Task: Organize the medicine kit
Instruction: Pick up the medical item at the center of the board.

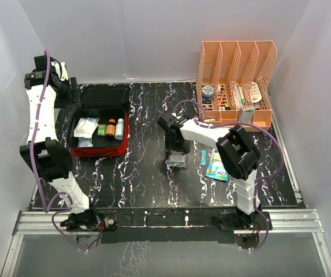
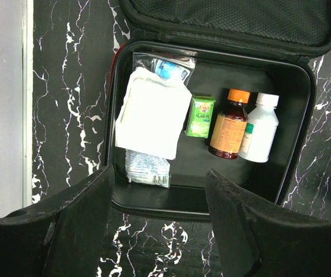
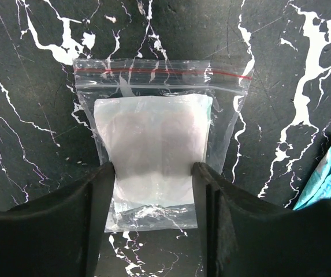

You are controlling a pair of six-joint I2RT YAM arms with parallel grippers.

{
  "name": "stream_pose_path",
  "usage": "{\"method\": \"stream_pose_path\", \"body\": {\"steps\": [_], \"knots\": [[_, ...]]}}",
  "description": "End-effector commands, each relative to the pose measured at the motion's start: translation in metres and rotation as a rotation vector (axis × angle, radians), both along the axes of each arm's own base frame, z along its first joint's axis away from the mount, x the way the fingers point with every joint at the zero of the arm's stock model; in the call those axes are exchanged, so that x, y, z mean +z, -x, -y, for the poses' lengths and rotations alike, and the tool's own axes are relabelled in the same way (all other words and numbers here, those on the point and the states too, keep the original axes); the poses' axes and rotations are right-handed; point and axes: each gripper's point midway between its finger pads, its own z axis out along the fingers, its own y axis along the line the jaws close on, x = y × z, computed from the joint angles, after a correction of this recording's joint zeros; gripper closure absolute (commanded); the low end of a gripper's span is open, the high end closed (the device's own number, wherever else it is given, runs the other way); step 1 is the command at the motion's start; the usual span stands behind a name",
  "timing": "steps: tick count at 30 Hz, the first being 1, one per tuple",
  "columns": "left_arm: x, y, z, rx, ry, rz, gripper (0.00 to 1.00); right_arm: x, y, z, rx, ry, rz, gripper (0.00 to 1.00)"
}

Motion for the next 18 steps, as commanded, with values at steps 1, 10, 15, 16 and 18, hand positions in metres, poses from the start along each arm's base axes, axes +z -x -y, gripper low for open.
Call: {"method": "stream_pose_path", "body": {"steps": [1,10,15,16,18], "knots": [[-0.001,0.006,0.001,0.009,0.026,-0.012,0.38,0.006,-0.009,-0.003,0.001,-0.012,0.031,0.50],[-0.009,0.010,0.003,0.012,0.034,-0.020,0.39,0.019,-0.016,-0.002,0.014,0.000,0.063,0.95],[-0.007,0.011,-0.003,0.028,0.017,-0.014,0.39,0.051,-0.033,-0.009,0.015,-0.010,0.127,1.00],[-0.006,0.012,-0.004,0.034,0.014,-0.014,0.39,0.062,-0.037,-0.010,0.015,-0.011,0.144,1.00],[-0.005,0.014,-0.007,0.046,0.014,-0.016,0.39,0.085,-0.049,-0.015,0.011,-0.025,0.192,1.00]]}}
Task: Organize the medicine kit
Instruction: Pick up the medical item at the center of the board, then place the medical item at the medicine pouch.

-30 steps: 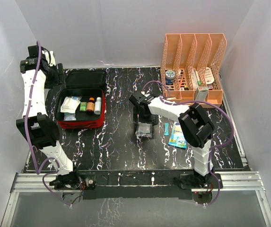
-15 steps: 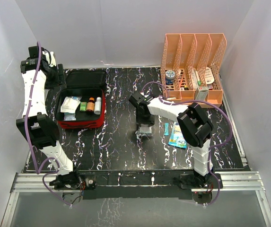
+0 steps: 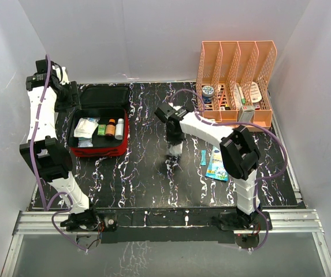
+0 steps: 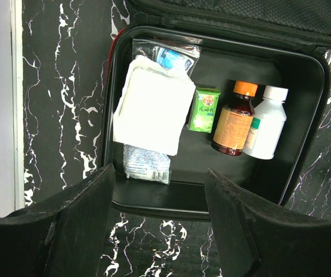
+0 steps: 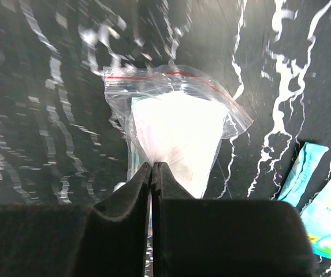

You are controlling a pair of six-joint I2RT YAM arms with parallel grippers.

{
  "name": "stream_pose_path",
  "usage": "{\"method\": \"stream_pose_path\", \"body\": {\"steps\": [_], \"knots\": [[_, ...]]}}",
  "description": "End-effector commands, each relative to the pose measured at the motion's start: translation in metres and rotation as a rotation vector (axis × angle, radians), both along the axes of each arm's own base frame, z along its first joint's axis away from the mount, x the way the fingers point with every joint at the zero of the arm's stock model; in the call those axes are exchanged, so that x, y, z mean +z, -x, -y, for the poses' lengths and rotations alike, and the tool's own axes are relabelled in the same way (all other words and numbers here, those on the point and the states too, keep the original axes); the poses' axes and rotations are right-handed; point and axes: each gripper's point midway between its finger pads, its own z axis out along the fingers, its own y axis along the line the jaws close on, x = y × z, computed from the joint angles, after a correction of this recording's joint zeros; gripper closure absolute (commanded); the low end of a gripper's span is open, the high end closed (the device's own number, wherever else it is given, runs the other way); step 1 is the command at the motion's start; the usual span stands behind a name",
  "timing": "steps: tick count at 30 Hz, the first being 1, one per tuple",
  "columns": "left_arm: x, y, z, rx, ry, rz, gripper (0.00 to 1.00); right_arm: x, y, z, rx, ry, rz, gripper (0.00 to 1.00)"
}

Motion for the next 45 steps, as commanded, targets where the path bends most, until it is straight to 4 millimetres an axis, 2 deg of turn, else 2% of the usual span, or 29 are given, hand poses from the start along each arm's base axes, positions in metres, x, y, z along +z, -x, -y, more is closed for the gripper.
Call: {"method": "stream_pose_path", "body": {"steps": [1,5,11,13,19,29,32,35,40,45], "knots": [[0.014,0.010,-0.008,0.042,-0.008,0.024,0.39,0.072,-0.041,-0.015,-0.011,-0.053,0.178,1.00],[0.013,0.014,-0.011,0.069,-0.006,0.018,0.39,0.116,-0.060,-0.035,-0.003,-0.130,0.252,1.00],[0.013,0.019,-0.030,0.140,-0.062,0.020,0.40,0.154,-0.079,-0.079,0.041,-0.282,0.288,1.00],[0.014,0.022,-0.038,0.166,-0.069,0.021,0.40,0.163,-0.082,-0.097,0.062,-0.337,0.298,1.00],[0.019,0.032,-0.046,0.198,-0.076,0.032,0.40,0.170,-0.079,-0.141,0.133,-0.431,0.319,1.00],[0.016,0.050,-0.033,0.196,-0.031,0.012,0.40,0.213,-0.079,-0.222,0.317,-0.684,0.475,1.00],[0.015,0.052,-0.030,0.190,-0.019,0.011,0.40,0.211,-0.076,-0.246,0.440,-0.720,0.513,1.00],[0.016,0.053,-0.027,0.180,-0.007,0.010,0.40,0.193,-0.073,-0.262,0.598,-0.708,0.516,1.00],[0.014,0.056,-0.020,0.168,0.022,0.002,0.40,0.165,-0.065,-0.271,0.817,-0.663,0.520,1.00],[0.009,0.060,-0.015,0.161,0.046,-0.015,0.40,0.156,-0.059,-0.275,0.991,-0.634,0.568,1.00]]}}
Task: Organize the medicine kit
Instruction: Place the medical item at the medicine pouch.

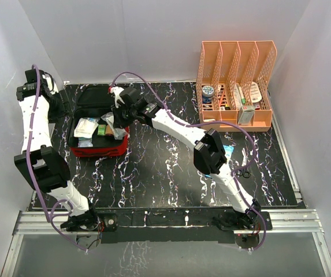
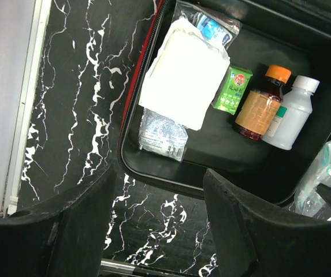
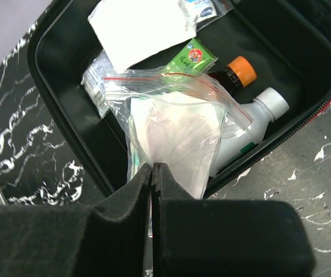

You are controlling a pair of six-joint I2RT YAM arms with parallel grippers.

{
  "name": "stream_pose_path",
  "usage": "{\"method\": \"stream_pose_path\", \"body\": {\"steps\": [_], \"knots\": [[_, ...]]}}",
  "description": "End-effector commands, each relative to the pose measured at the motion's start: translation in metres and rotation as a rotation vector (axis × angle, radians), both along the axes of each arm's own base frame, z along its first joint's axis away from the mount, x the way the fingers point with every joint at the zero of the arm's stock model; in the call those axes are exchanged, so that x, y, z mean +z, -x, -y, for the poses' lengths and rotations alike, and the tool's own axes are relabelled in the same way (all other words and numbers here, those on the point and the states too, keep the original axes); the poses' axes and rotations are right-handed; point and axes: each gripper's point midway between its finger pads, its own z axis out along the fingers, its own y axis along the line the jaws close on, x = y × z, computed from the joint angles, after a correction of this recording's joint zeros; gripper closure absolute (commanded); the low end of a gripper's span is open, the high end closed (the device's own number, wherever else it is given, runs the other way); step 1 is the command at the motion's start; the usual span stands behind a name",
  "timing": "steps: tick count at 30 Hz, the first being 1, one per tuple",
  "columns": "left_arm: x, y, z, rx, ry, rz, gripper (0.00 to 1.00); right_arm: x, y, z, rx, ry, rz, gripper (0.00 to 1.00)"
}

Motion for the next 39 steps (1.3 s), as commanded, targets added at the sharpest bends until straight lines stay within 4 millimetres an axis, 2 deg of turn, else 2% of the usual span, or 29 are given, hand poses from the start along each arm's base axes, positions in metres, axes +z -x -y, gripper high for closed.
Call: {"method": "stream_pose_path", "body": {"steps": [1,5,8,15,22,28,35,39], "knots": [[0.010,0.015,0.013,-0.007,0.039,0.009,0.40,0.038,0.001,-0.015,0.193,-0.076,0.222,1.00],[0.008,0.016,0.015,-0.010,0.051,0.006,0.40,0.037,0.005,-0.022,0.281,-0.081,0.300,1.00],[0.009,0.015,0.015,-0.009,0.057,0.007,0.40,0.032,0.016,-0.030,0.369,-0.083,0.358,1.00],[0.009,0.014,0.018,-0.008,0.072,0.012,0.40,0.004,0.049,-0.047,0.579,-0.060,0.454,1.00],[0.006,0.015,0.021,-0.004,0.091,0.007,0.40,-0.015,0.061,-0.051,0.664,-0.043,0.486,1.00],[0.006,0.013,0.024,0.000,0.109,0.009,0.40,-0.030,0.052,-0.055,0.656,-0.023,0.509,1.00],[0.006,0.017,0.026,0.001,0.120,0.003,0.40,-0.023,0.025,-0.058,0.586,-0.015,0.578,1.00],[0.004,0.020,0.028,0.002,0.127,-0.002,0.40,-0.034,0.022,-0.055,0.581,0.001,0.561,1.00]]}}
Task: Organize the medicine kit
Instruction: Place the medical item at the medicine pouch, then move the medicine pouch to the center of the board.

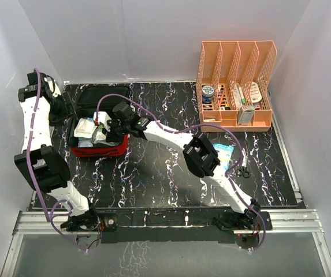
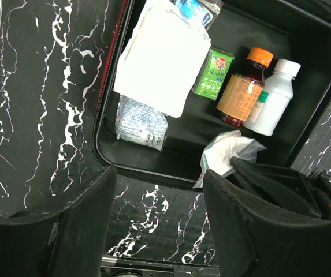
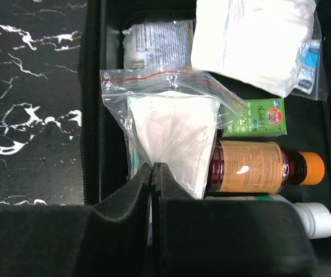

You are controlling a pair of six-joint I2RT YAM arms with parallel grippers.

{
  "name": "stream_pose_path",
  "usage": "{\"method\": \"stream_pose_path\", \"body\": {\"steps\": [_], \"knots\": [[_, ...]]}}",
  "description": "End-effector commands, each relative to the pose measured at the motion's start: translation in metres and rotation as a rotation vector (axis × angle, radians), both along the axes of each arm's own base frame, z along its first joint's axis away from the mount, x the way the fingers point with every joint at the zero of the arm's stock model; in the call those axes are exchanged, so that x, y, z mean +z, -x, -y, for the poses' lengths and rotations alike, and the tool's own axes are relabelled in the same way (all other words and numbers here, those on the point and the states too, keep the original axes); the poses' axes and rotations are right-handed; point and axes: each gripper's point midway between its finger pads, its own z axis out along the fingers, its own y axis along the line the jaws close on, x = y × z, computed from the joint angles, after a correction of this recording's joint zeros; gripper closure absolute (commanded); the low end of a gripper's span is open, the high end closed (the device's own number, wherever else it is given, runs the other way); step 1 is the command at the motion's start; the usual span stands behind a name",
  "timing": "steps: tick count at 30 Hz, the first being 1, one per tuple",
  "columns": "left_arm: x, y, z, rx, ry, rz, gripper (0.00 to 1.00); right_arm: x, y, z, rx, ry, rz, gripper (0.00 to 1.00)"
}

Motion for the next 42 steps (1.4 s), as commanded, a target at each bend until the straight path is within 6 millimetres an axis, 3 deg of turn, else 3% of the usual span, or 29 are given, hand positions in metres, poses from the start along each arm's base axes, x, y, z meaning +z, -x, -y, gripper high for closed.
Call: {"method": "stream_pose_path", "body": {"steps": [1,3,6,9,12,19,22,26,33,42], "knots": [[0.015,0.014,0.010,0.003,0.025,0.021,0.40,0.020,-0.017,-0.008,-0.018,-0.061,0.072,1.00],[0.015,0.013,0.010,0.002,0.027,0.025,0.40,0.015,-0.015,-0.005,-0.024,-0.046,0.060,1.00],[0.013,0.012,0.009,0.003,0.025,0.023,0.40,0.018,-0.016,0.000,-0.052,-0.038,0.061,0.72],[0.011,0.011,0.007,-0.001,0.015,0.021,0.40,0.031,-0.020,0.003,-0.092,-0.061,0.078,0.60],[0.011,0.007,0.003,-0.009,-0.008,0.028,0.40,0.058,-0.026,0.003,-0.143,-0.110,0.091,0.55],[0.005,-0.030,-0.019,-0.067,-0.086,0.041,0.38,0.154,-0.070,0.022,-0.472,-0.321,0.129,0.48],[-0.003,-0.049,-0.028,-0.097,-0.102,0.035,0.38,0.169,-0.096,0.036,-0.644,-0.359,0.056,0.48],[-0.020,-0.068,-0.037,-0.149,-0.121,0.001,0.38,0.162,-0.117,0.052,-0.790,-0.340,-0.039,0.44],[-0.035,-0.093,-0.052,-0.197,-0.171,-0.004,0.36,0.114,-0.133,0.086,-0.941,-0.263,-0.247,0.44],[-0.066,-0.094,-0.056,-0.235,-0.173,-0.062,0.36,0.081,-0.121,0.079,-0.938,-0.225,-0.364,0.46]]}}
